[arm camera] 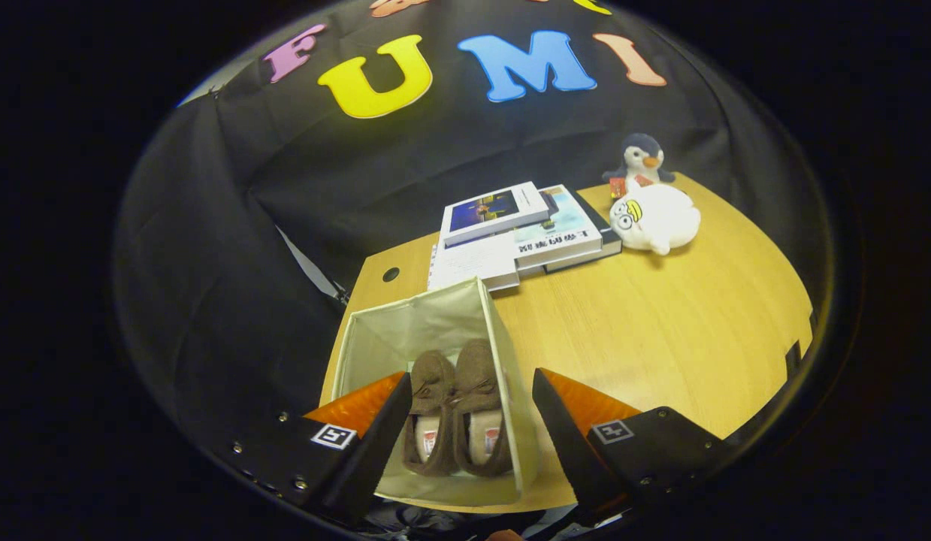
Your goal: Open the storage box then place both shoes into the box .Put the left shoe in first, then the right shoe, with the right side of both shoes facing outward in a uniform manner.
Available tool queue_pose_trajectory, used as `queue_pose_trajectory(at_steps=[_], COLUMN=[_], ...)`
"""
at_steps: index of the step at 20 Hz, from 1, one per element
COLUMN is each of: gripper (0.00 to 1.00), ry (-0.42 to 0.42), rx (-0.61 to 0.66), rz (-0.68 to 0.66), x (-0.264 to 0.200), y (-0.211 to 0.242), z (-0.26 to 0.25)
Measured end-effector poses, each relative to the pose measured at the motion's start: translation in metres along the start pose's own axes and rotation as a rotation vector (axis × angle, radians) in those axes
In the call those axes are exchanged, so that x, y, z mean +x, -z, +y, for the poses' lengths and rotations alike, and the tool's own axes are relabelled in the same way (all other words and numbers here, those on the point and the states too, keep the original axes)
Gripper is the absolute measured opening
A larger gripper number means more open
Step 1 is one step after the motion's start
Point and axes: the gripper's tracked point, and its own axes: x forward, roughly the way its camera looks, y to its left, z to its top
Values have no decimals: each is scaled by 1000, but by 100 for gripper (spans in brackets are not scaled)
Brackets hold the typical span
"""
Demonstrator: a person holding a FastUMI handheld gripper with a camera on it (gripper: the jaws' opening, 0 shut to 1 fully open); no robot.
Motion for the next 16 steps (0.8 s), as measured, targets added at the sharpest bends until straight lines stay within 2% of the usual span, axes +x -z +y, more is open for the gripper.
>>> queue_pose_trajectory(at_steps=[9, 16], gripper=[98, 98], ry=[-26, 45], rx=[-100, -242], rz=[-159, -372], x=[-57, -118], y=[-56, -120], z=[-62, -133])
